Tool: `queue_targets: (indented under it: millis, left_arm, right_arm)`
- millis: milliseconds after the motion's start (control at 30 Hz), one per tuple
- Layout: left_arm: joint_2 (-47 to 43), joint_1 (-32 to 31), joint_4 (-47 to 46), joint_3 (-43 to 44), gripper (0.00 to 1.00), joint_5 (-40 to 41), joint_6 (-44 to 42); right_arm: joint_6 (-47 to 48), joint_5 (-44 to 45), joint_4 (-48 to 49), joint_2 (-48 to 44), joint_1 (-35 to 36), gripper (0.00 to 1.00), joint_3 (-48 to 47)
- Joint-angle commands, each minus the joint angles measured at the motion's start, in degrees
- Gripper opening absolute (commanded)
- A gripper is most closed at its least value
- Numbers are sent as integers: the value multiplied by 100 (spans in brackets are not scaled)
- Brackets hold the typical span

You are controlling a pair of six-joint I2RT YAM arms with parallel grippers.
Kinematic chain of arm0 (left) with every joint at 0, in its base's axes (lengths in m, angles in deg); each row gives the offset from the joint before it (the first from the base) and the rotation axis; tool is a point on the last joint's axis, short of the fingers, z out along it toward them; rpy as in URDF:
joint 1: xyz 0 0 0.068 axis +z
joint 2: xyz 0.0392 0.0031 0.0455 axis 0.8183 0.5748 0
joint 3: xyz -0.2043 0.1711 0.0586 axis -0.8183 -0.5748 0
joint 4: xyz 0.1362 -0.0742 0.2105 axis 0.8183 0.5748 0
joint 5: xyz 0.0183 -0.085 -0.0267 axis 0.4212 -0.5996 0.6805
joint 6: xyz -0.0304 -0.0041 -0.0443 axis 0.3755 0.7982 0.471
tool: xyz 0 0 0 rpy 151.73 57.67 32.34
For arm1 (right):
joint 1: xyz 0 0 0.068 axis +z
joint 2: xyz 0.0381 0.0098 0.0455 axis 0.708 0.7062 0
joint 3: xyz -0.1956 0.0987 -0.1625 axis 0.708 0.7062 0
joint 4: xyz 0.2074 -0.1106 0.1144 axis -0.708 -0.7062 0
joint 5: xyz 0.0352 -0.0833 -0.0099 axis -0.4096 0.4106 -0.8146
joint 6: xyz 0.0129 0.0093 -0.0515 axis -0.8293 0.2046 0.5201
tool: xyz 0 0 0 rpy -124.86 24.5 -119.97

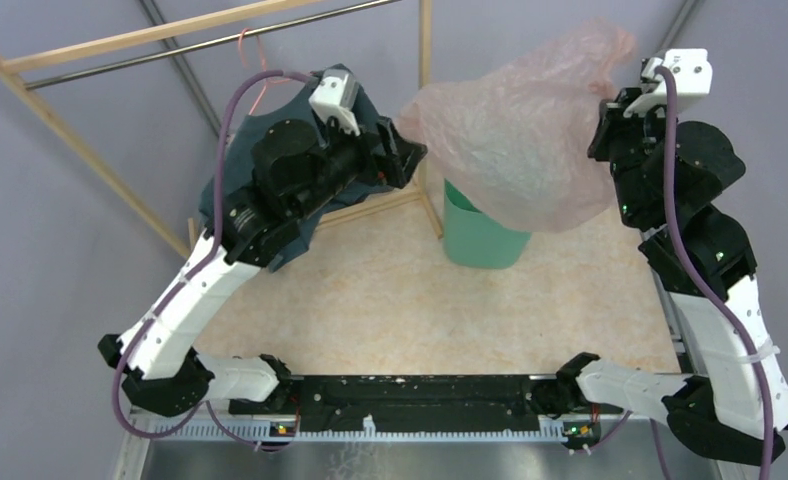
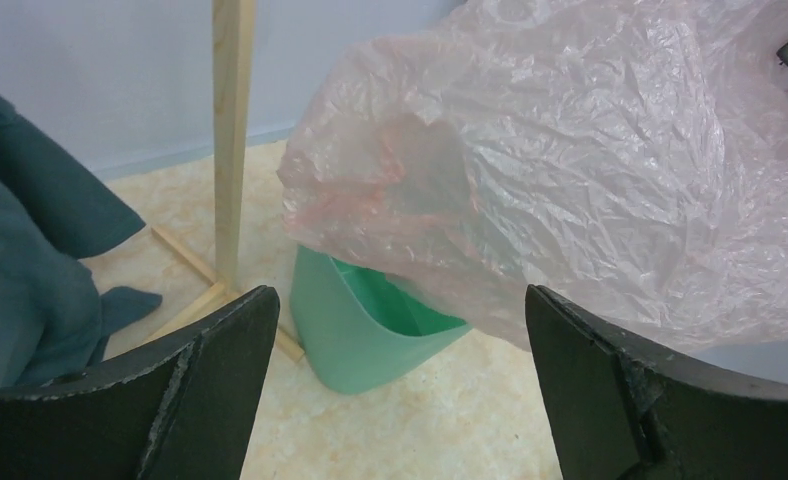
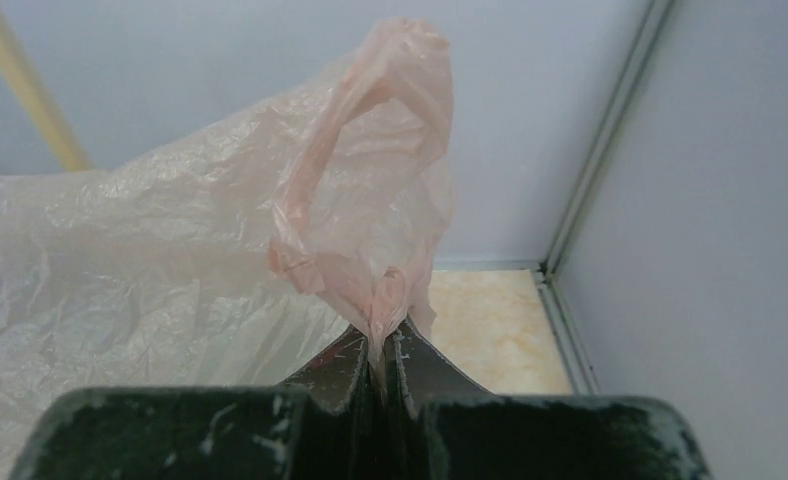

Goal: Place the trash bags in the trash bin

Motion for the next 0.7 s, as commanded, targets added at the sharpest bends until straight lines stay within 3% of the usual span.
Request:
queue_targets:
  millis: [0,167,300,400,533,667]
  left_arm:
    - [440,2,-490,437,99,45,-239]
    - [510,3,-631,446,97,52,-392]
    - [568,-2,-787,520,91,8,-577]
    - [664,-55,-1098,505,79,114,-896]
    - [1037,-144,-1573,414,74,464,-1359]
    - [1887,-143,-1359,911,69,567,-1276]
  right_arm:
    - [132,-64,290,215,-599,0,-53]
    - [-654,-1639,124,615,-1837,0,-310]
    - [-715,-2988,272,726,-1892,0,-98]
    - [-561,-3953,621,582,-1896,0,330]
    - [-392,-4135,875,492,-1892,0,523]
    - [-394,-4067,859,542,-1892,0,458]
